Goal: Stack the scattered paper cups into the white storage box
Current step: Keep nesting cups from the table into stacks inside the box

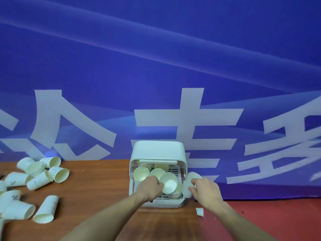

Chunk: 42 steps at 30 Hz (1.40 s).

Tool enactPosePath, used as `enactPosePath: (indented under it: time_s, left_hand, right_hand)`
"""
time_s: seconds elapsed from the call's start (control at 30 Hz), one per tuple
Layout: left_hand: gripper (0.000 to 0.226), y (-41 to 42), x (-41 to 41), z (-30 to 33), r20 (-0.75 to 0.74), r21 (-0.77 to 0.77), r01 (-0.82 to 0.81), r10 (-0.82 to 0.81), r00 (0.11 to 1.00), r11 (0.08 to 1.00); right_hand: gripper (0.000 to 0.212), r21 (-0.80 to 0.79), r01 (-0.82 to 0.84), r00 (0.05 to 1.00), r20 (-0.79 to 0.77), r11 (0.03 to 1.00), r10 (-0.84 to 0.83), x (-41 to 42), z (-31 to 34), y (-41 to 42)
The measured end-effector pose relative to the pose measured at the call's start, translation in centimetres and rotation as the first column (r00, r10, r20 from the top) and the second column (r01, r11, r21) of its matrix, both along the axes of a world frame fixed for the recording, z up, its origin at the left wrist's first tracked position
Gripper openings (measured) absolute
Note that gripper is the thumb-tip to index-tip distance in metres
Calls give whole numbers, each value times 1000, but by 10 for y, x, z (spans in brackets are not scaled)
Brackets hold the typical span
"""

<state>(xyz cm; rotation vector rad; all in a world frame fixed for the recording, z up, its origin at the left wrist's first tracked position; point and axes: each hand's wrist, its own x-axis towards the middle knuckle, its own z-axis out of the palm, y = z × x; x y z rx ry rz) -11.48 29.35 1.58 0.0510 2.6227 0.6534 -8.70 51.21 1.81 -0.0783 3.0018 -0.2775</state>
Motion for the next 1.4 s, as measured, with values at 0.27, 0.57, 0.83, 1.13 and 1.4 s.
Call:
enactPosePath:
  time_s: [0.27,0.57,0.83,1.13,1.4]
  left_hand:
    - [36,24,-21,-22,-8,-10,-1,1,1000,1000]
    - [37,43,-30,-47,92,37,-35,32,995,999]
    - [40,42,-36,-58,101,31,-66,62,993,997]
    - [35,30,-29,-50,90,21,-29,27,996,999]
    - [34,15,-15,-36,53,21,-37,36,998,999]
  right_hand:
    - [20,-16,43,998,44,999,-42,-11,-26,33]
    - [23,-1,75,991,108,997,-75,-22,-58,48]
    - [24,-9,82,991,107,997,-81,-28,-65,49]
    - [22,-4,47,997,53,999,-47,-23,-44,38]
    - [23,10,-55,996,-76,998,56,-12,-12,10]
